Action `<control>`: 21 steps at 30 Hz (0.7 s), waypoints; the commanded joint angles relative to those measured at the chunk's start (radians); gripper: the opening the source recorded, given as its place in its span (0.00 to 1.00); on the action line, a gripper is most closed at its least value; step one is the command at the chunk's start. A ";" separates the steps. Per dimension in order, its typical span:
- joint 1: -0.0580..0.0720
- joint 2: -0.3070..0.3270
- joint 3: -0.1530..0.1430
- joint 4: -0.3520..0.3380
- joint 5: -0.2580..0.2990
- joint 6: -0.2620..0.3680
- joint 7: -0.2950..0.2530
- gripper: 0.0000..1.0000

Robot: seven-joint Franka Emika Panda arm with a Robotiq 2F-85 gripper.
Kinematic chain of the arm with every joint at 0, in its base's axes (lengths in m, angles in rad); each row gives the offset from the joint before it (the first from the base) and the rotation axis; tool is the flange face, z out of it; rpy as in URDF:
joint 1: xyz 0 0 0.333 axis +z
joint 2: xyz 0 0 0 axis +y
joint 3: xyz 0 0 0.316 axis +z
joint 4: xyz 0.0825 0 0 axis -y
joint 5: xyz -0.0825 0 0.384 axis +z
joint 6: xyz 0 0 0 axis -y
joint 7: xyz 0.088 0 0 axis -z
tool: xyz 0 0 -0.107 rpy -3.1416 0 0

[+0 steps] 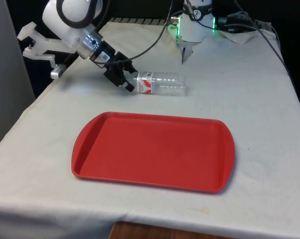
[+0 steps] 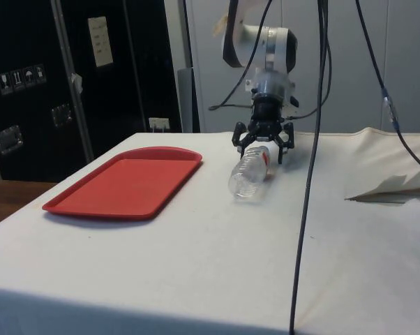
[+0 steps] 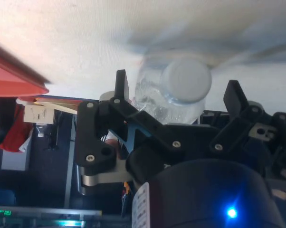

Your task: Place the bottle upright on the tray.

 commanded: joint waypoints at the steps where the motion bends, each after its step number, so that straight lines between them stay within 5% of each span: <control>1: -0.003 -0.001 0.003 0.003 0.004 -0.006 0.001 1.00; 21: 0.004 0.009 0.008 0.000 0.007 -0.021 -0.004 1.00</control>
